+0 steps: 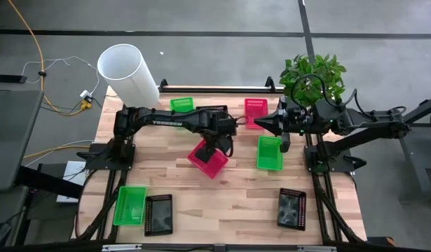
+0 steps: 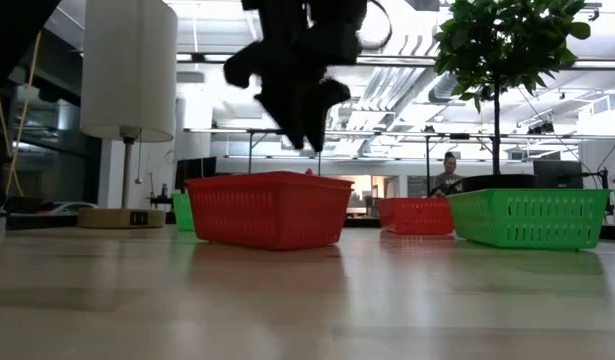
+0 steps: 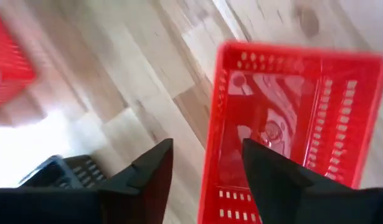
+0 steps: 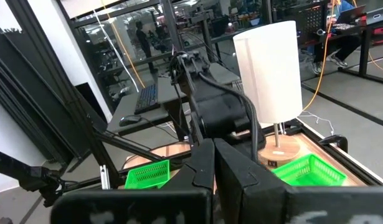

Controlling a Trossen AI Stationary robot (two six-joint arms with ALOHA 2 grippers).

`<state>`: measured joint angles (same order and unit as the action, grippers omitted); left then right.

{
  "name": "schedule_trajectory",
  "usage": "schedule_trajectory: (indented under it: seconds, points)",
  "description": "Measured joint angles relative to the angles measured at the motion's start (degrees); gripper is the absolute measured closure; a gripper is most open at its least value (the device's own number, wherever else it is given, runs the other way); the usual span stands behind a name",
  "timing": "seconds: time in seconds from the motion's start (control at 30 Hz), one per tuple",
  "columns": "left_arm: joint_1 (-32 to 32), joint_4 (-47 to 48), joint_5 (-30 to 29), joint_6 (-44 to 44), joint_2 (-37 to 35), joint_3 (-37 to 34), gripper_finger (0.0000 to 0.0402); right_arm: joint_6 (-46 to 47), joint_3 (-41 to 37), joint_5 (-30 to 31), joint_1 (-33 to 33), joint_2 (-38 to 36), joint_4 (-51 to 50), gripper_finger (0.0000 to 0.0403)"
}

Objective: Stack baskets by color
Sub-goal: Stack the red bin on the red bin

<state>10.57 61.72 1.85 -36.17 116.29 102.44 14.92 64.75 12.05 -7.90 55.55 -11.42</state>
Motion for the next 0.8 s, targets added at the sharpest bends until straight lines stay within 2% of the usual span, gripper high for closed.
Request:
schedule_trajectory:
  seconds: [0.13,0.2,0.37,0.47,0.57,0.63,0.8]
  points:
    - [1.1,1.8,1.9,4.7,0.0,0.8,0.0210,0.0,0.0,0.0,0.0,0.0,0.0,0.0402]
    - [2.1,3.0,4.8,7.6,0.0,0.8,0.0212,0.0,0.0,0.0,0.0,0.0,0.0,0.0402]
    - [5.7,4.2,12.9,15.0,-0.2,0.8,0.0235,0.0,0.0,0.0,0.0,0.0,0.0,0.0402]
    - [7.7,4.3,14.0,18.5,-2.3,0.7,0.0252,0.0,0.0,0.0,0.0,0.0,0.0,0.0402]
    - [9.1,3.0,14.7,21.2,-6.3,-0.2,0.0269,0.0,0.0,0.0,0.0,0.0,0.0,0.0402]
    - [9.7,-1.0,16.9,24.1,-10.5,-3.0,0.0279,0.0,0.0,0.0,0.0,0.0,0.0,0.0402]
    - [9.4,-15.4,19.6,32.5,-25.7,-15.4,0.0294,1.1,0.0,0.0,0.0,0.0,0.1,0.0402]
